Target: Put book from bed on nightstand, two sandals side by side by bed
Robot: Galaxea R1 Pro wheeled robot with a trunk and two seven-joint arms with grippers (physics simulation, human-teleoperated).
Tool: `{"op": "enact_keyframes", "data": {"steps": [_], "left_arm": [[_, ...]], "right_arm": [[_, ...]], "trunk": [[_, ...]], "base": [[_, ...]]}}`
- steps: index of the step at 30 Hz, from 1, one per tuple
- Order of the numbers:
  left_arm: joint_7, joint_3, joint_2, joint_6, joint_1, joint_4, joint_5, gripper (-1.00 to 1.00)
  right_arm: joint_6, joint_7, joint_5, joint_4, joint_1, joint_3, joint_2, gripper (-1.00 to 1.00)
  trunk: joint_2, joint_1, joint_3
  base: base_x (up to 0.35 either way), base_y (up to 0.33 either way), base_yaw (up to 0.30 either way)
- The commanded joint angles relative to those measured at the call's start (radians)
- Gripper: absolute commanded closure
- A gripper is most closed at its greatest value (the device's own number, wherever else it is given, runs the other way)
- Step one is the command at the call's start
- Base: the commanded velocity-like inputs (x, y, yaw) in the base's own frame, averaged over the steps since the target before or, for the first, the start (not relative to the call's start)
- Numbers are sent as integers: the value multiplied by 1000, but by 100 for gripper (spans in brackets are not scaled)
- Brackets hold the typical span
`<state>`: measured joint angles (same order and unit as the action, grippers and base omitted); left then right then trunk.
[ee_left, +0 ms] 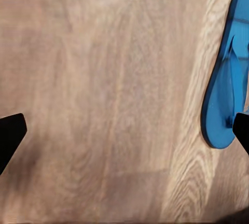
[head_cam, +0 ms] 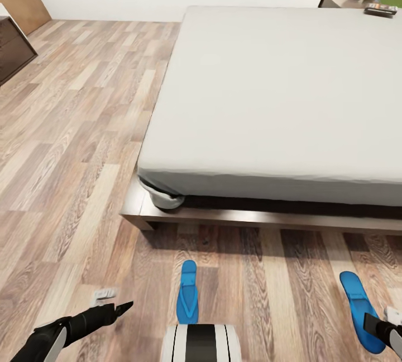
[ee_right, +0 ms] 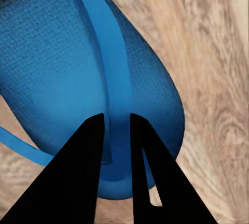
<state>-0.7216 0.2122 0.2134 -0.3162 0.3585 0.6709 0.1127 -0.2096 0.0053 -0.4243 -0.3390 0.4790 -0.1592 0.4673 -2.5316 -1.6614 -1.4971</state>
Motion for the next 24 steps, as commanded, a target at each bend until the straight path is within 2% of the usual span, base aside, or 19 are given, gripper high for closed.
{"op": "enact_keyframes", "data": {"steps": [1,18,24], "left_arm": [[-2,1,0,-9,0,-1,8,-100],[-1,0,-1,-8,0,-1,8,-100],[0,-2,-3,-5,0,-1,8,-100]], "right_arm": [[-5,-3,-5,-3,0,-5,-1,100],[-17,-14,-7,-6,8,-5,-3,100],[-3,-138,-5,-7,9,-5,-6,100]], "trunk": [[0,0,-1],[0,0,-1],[0,0,-1]], "base": [[0,276,0],[0,279,0],[0,55,0]]}}
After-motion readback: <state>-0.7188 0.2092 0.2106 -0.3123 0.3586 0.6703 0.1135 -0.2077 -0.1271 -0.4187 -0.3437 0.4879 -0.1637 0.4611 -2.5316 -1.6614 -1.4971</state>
